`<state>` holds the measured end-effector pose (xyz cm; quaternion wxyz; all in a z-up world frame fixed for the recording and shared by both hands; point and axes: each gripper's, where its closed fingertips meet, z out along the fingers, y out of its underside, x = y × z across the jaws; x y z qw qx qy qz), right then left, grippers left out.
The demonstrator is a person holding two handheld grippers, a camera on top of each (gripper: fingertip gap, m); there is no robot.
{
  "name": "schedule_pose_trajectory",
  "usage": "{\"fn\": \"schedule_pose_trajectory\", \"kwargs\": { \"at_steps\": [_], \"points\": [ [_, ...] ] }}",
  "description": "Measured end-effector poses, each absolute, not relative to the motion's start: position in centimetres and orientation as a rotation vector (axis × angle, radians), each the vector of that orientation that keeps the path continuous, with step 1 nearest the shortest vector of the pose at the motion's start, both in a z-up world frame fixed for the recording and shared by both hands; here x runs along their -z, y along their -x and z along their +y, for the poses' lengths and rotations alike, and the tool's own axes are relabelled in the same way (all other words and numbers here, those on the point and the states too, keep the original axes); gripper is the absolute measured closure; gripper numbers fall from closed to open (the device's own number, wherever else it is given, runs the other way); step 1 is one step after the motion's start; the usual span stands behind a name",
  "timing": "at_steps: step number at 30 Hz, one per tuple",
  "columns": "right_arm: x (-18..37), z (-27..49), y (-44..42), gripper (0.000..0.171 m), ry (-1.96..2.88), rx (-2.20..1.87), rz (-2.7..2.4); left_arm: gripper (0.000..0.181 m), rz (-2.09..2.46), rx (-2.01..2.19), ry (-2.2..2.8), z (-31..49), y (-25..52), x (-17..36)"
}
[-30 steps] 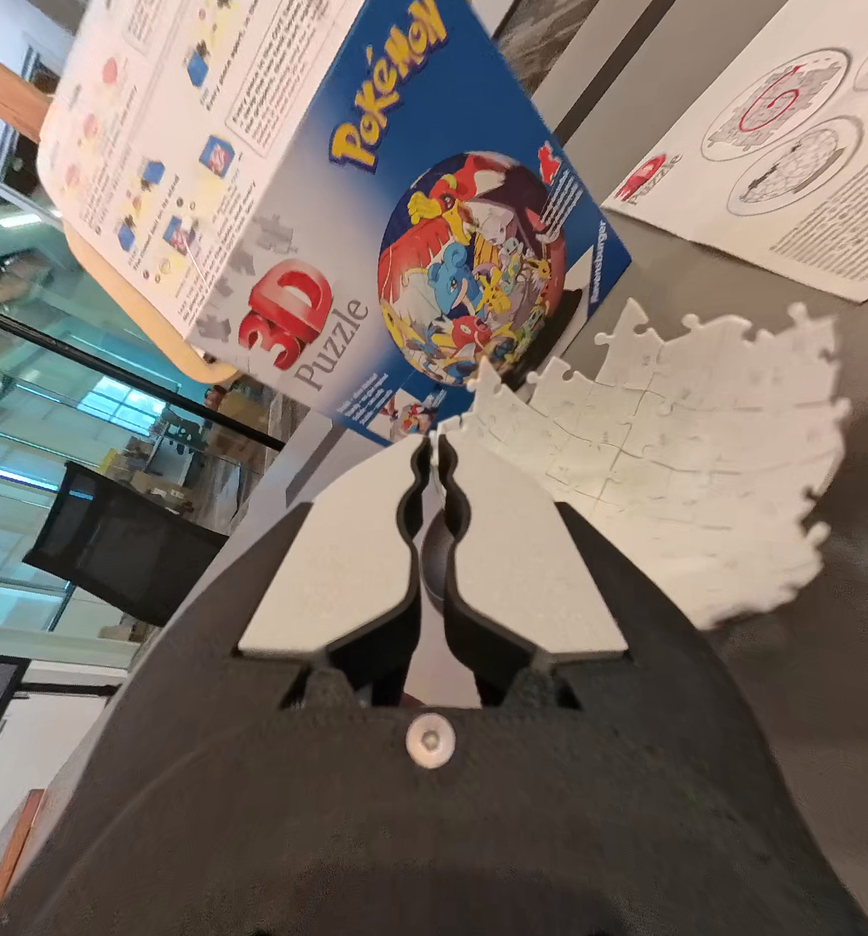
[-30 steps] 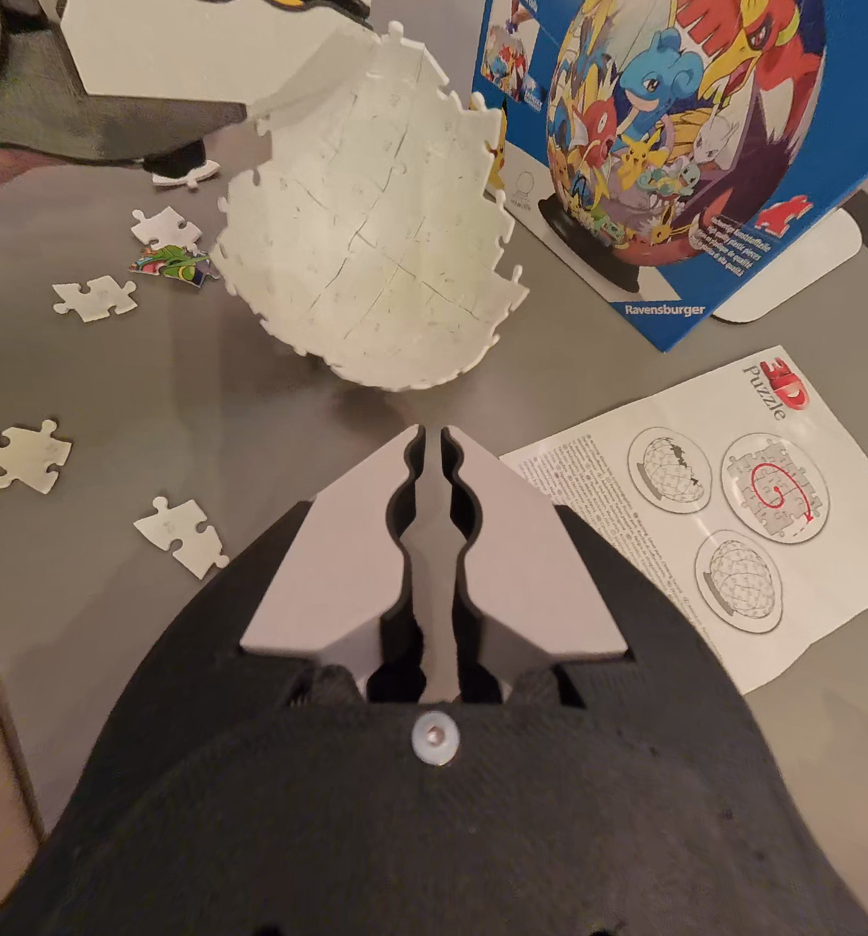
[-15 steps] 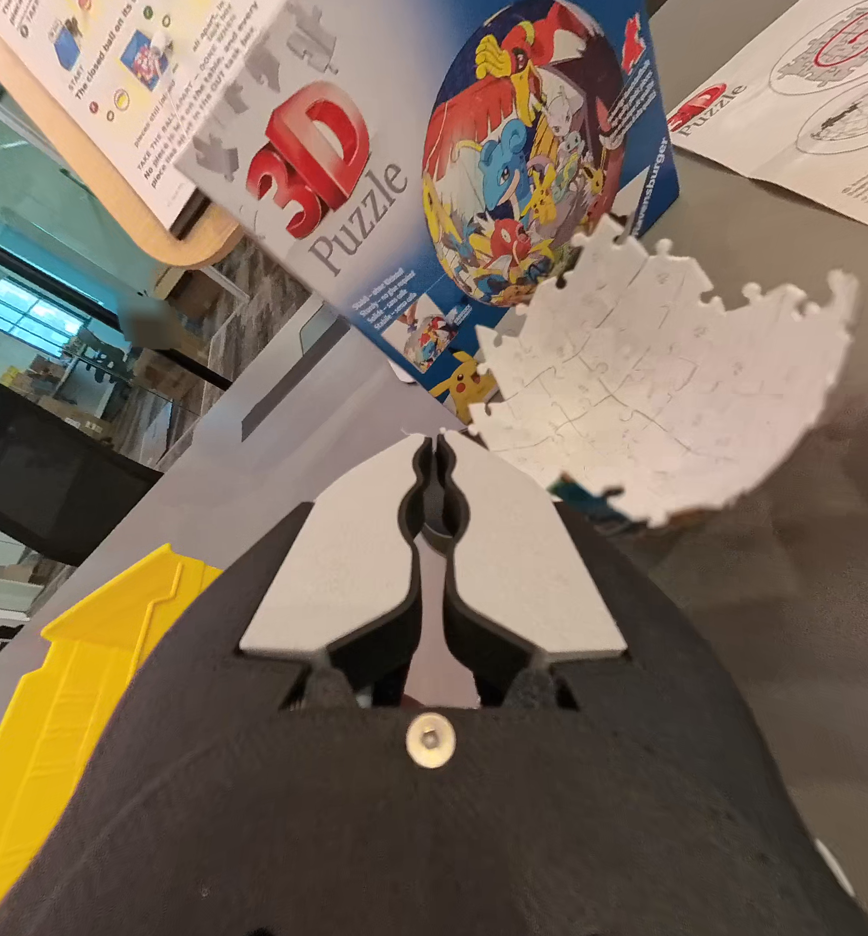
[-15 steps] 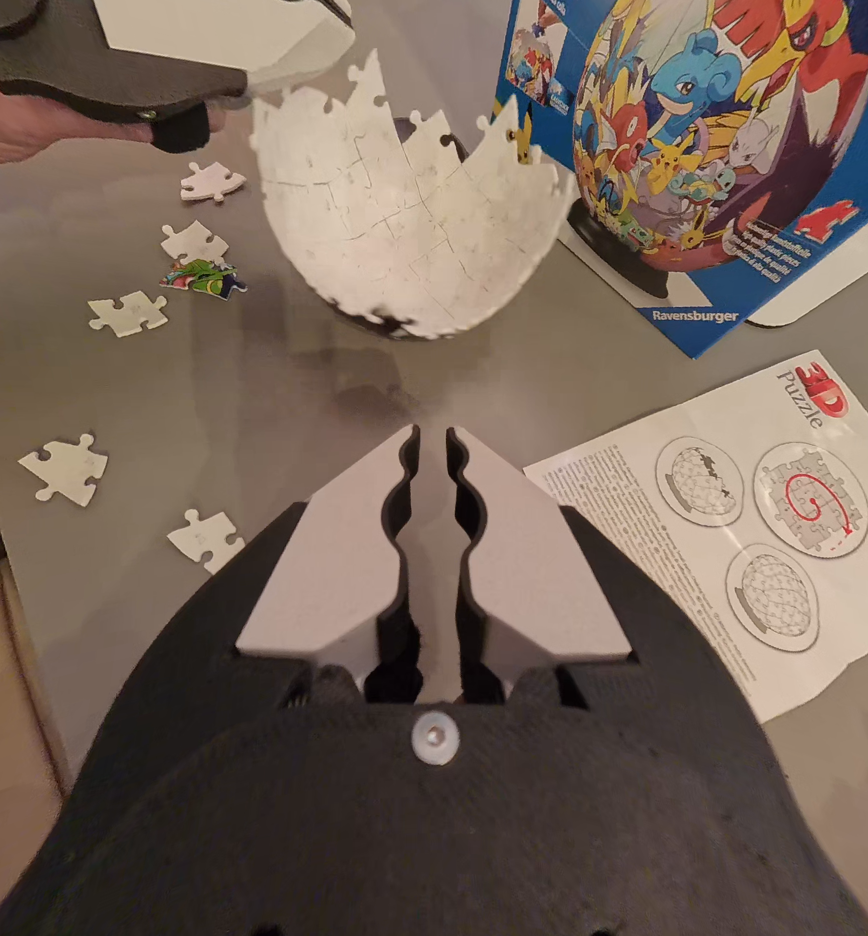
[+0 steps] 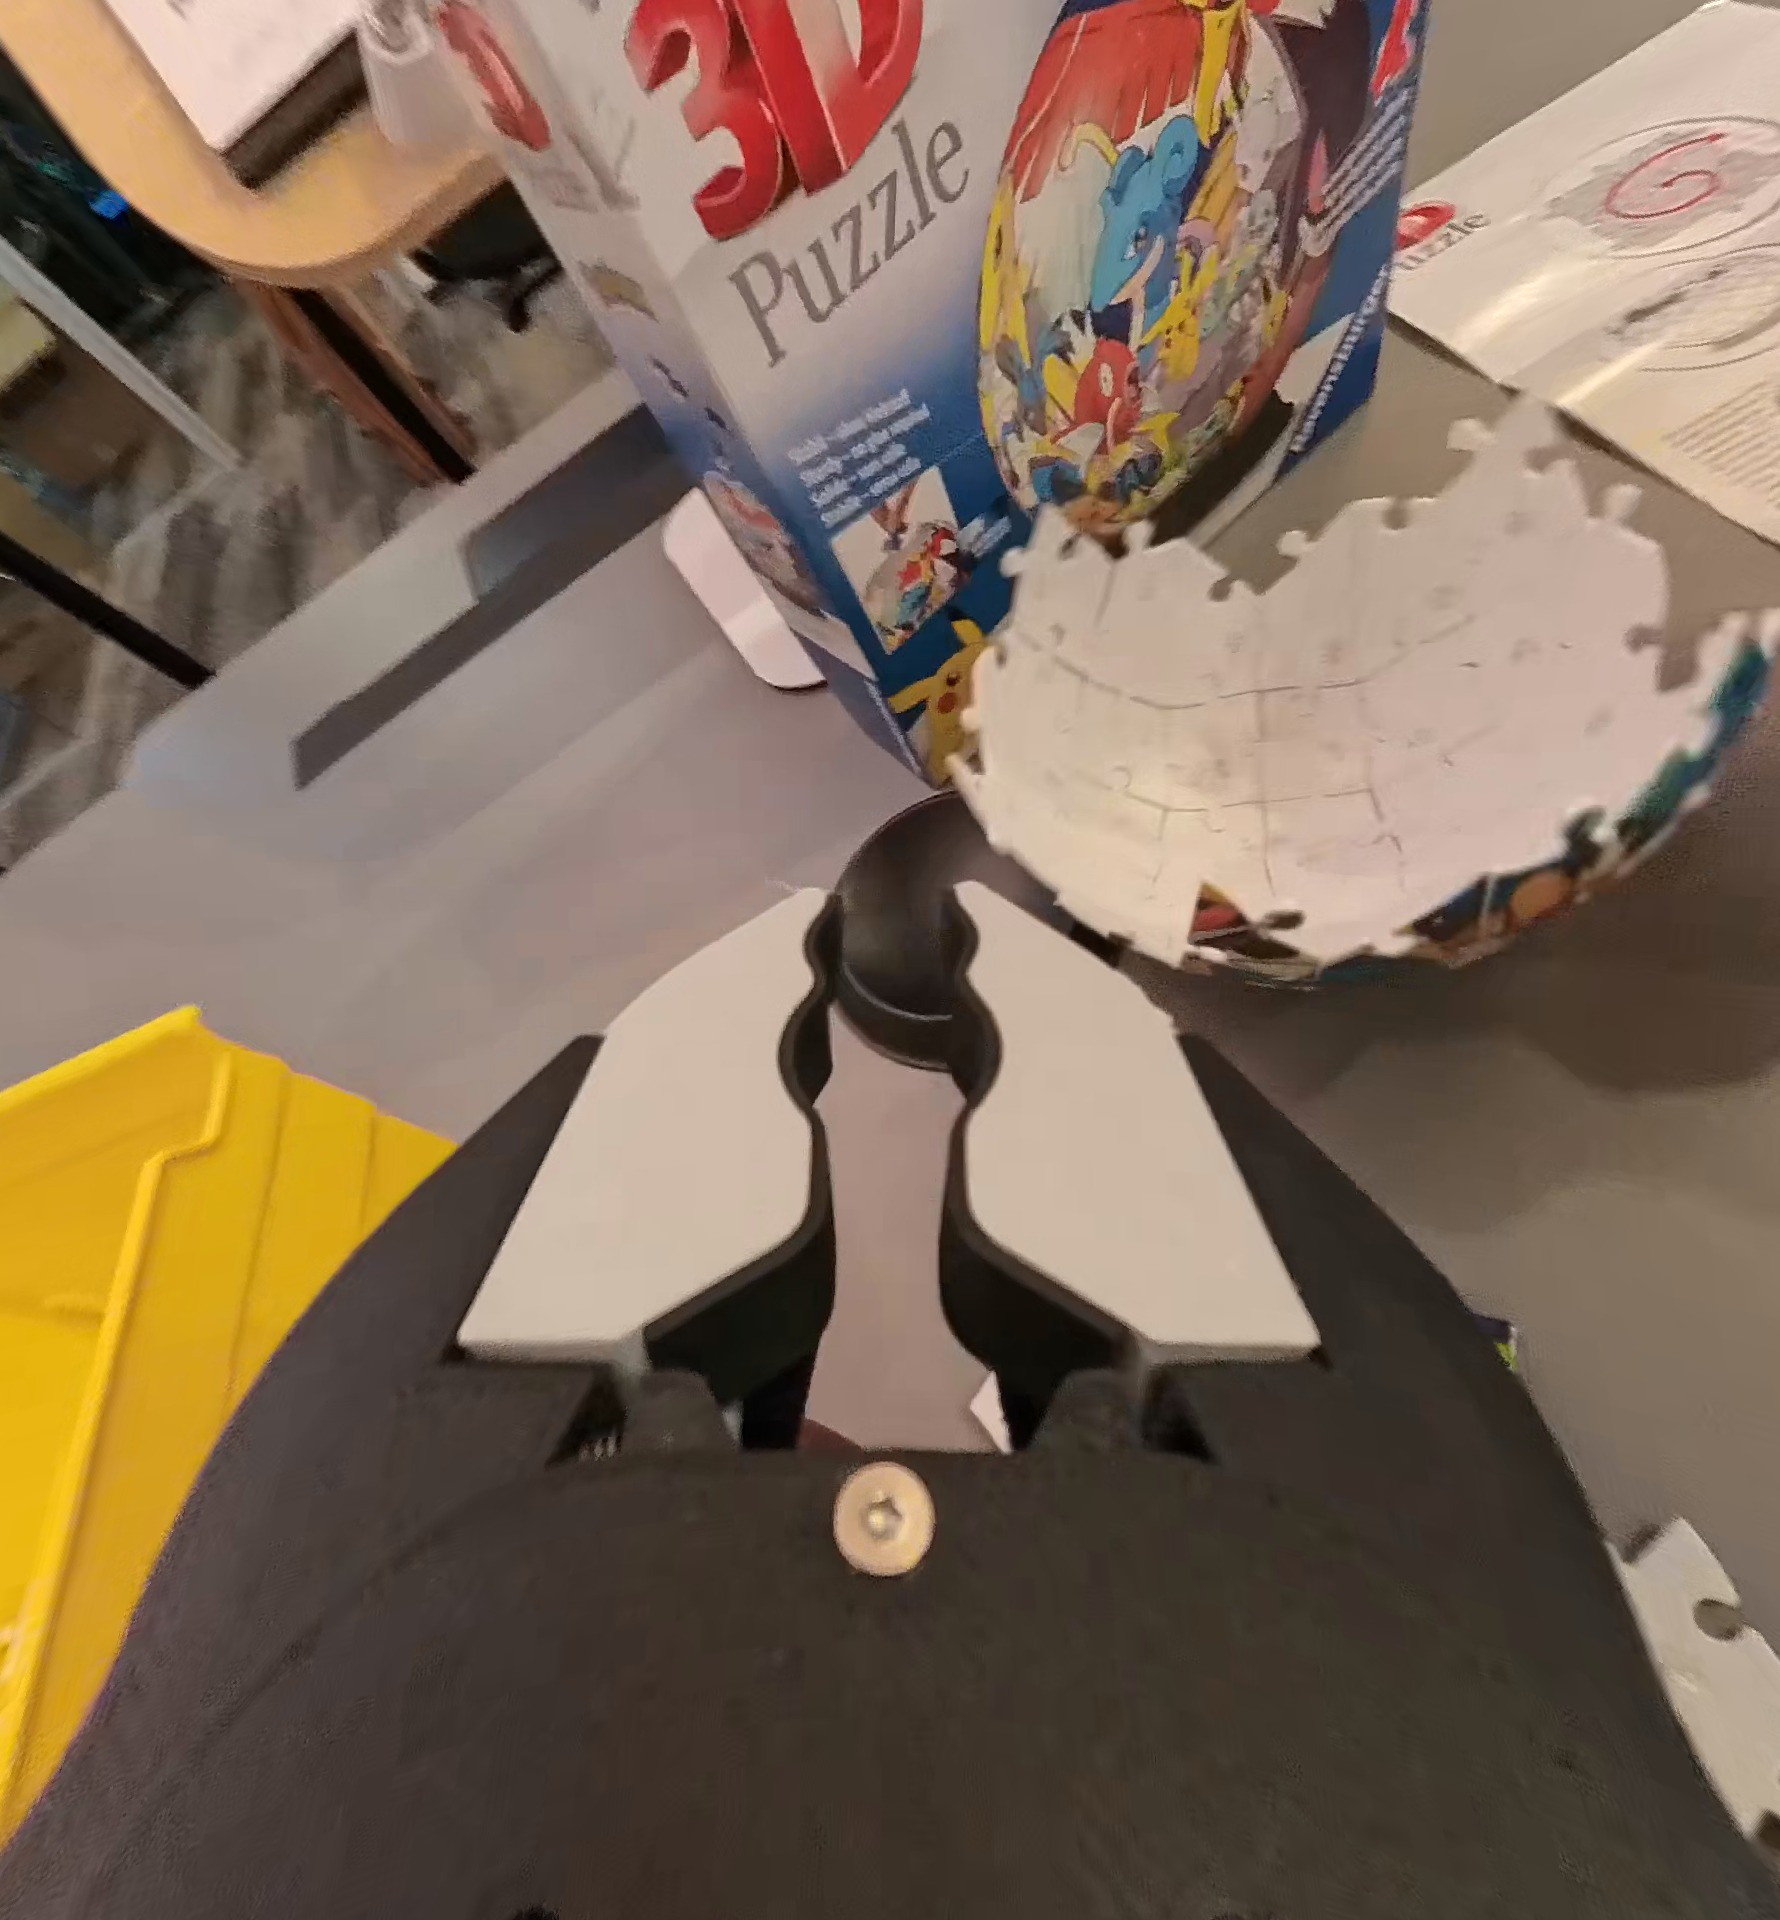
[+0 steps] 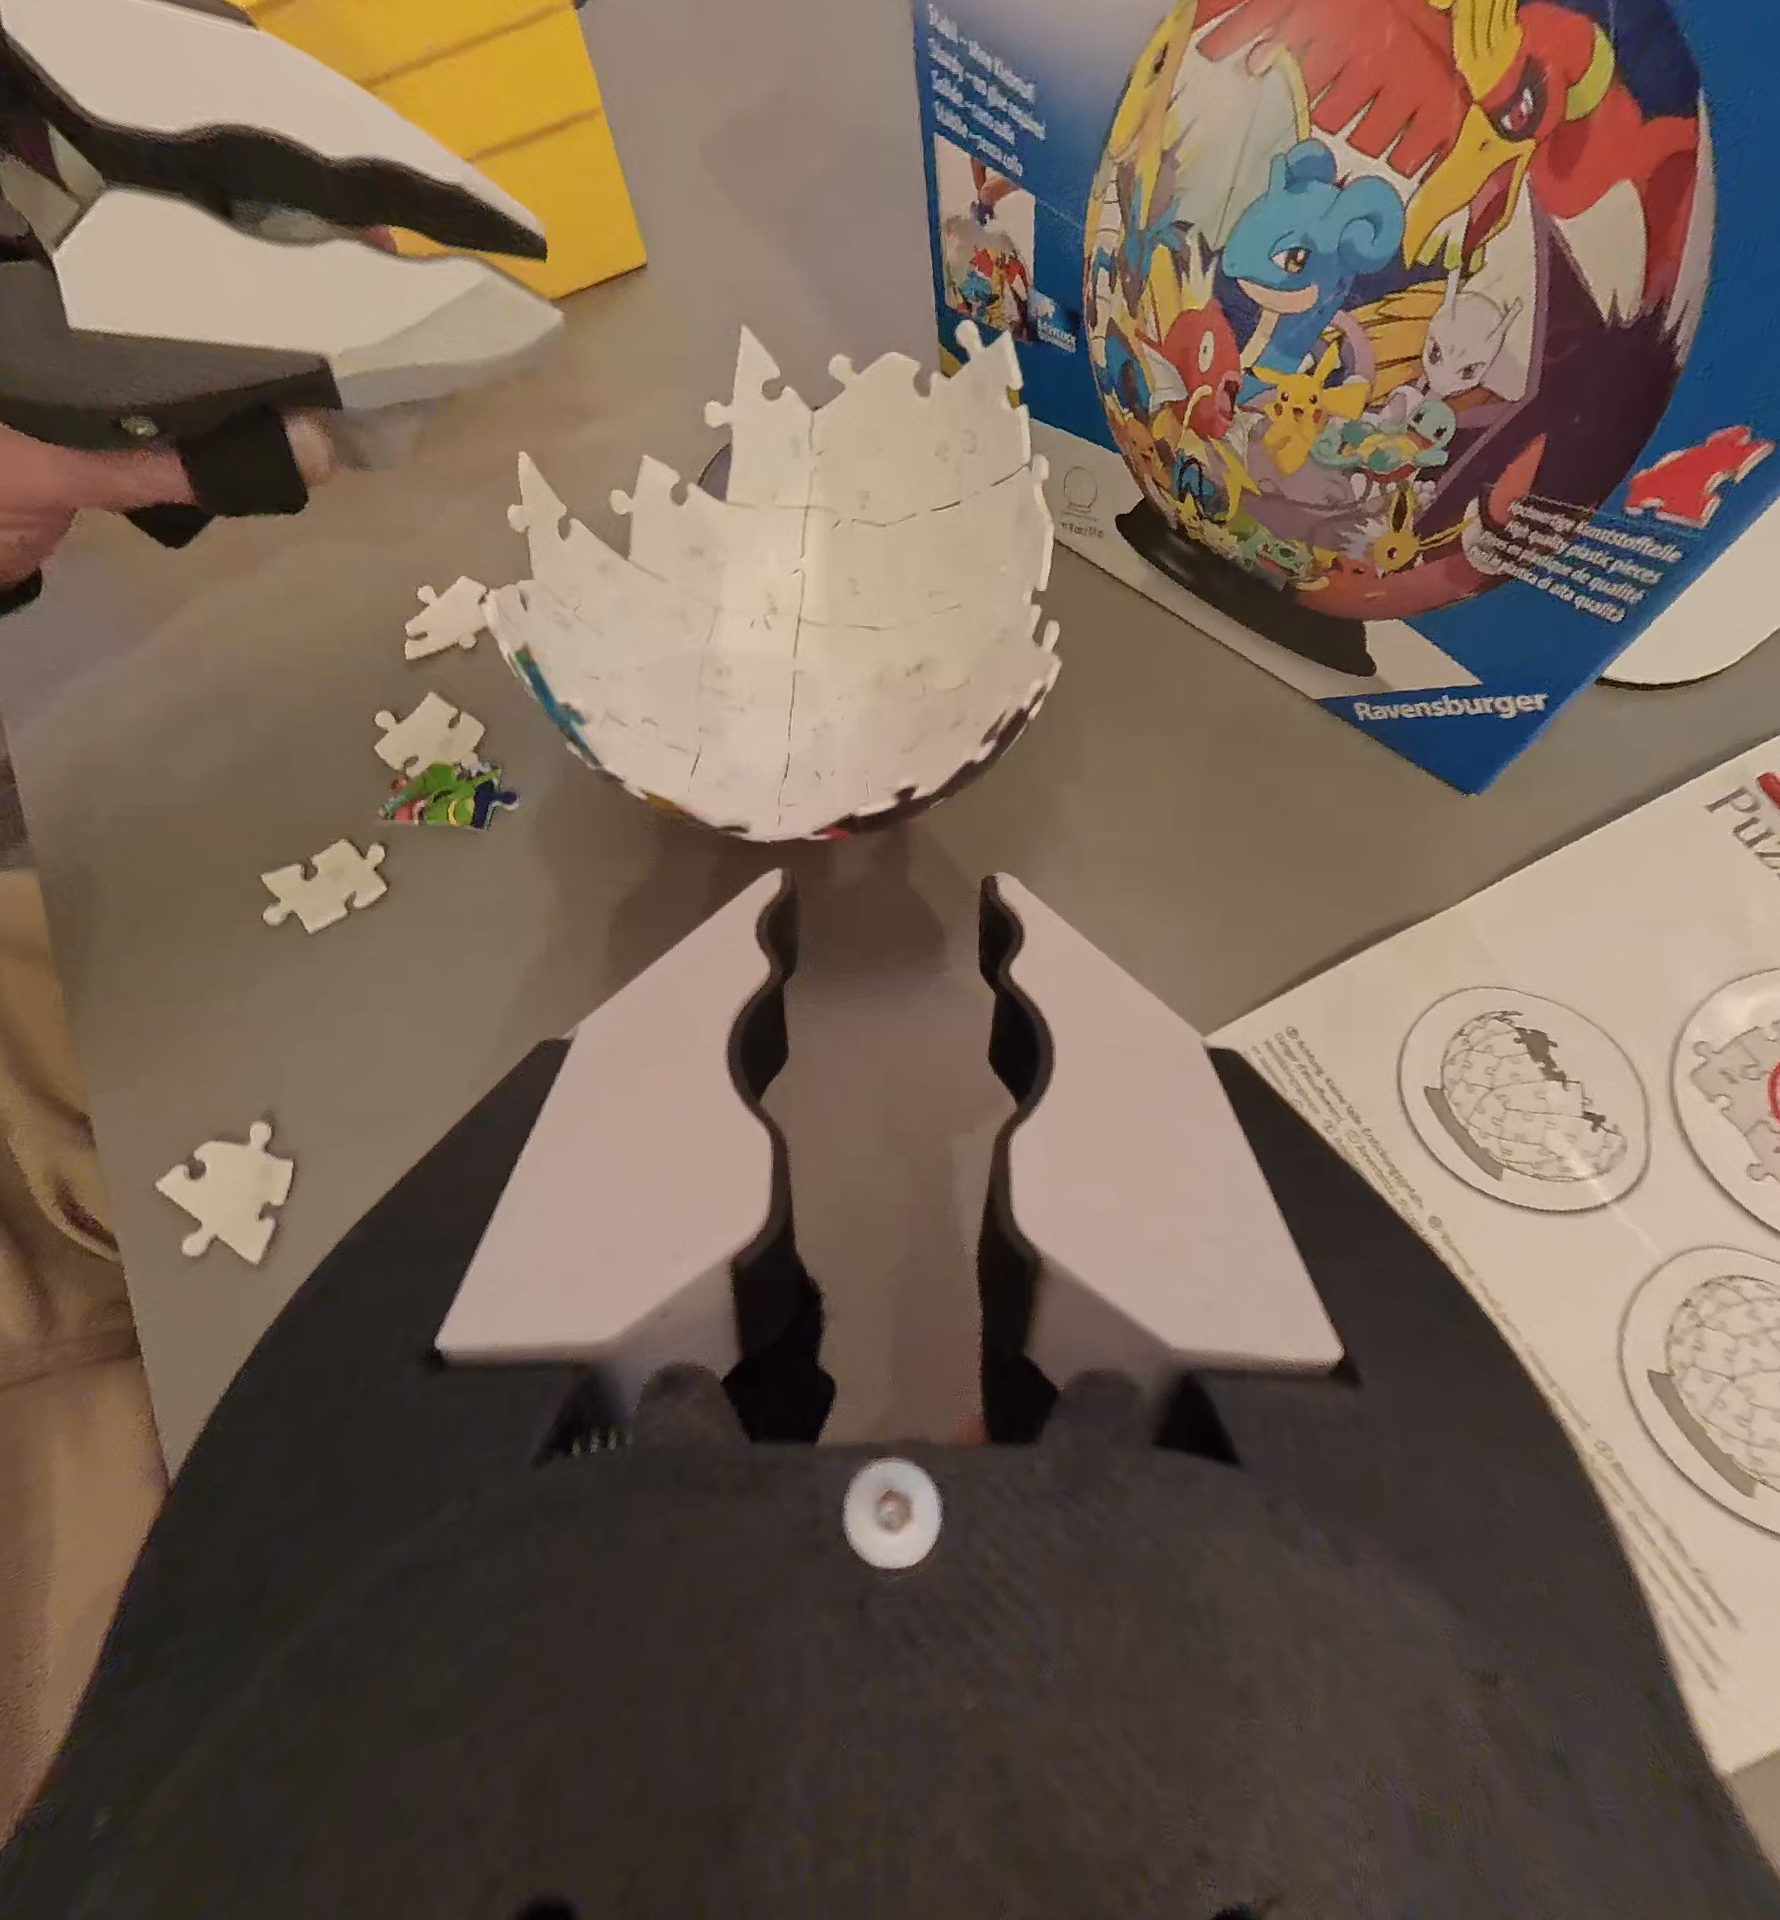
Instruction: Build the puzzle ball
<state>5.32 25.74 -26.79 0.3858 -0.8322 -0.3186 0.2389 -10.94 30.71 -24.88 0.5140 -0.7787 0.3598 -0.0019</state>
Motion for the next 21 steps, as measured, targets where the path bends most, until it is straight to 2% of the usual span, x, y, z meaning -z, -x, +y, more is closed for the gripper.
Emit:
{"fn": "schedule_pose_trajectory", "kwargs": {
  "at_steps": [5,12,16,21],
  "points": [
    [26.5,26.6,-4.4,0.128,2.144,-0.664,-0.754,0.148,0.857,0.276,1.965,31.7,9.8,25.5],
    [26.7,27.1,-3.8,0.125,2.171,-0.72,-0.69,0.144,0.846,0.594,2.054,31.8,7.9,27.1],
    [27.1,27.9,-3.8,0.128,2.202,-0.747,-0.639,0.149,0.862,0.669,2.071,31.5,7.1,27.6],
    [27.9,28.9,-3.6,0.13,2.252,-0.726,-0.615,0.163,0.894,0.706,2.092,30.9,6.6,28.1]
  ]
}}
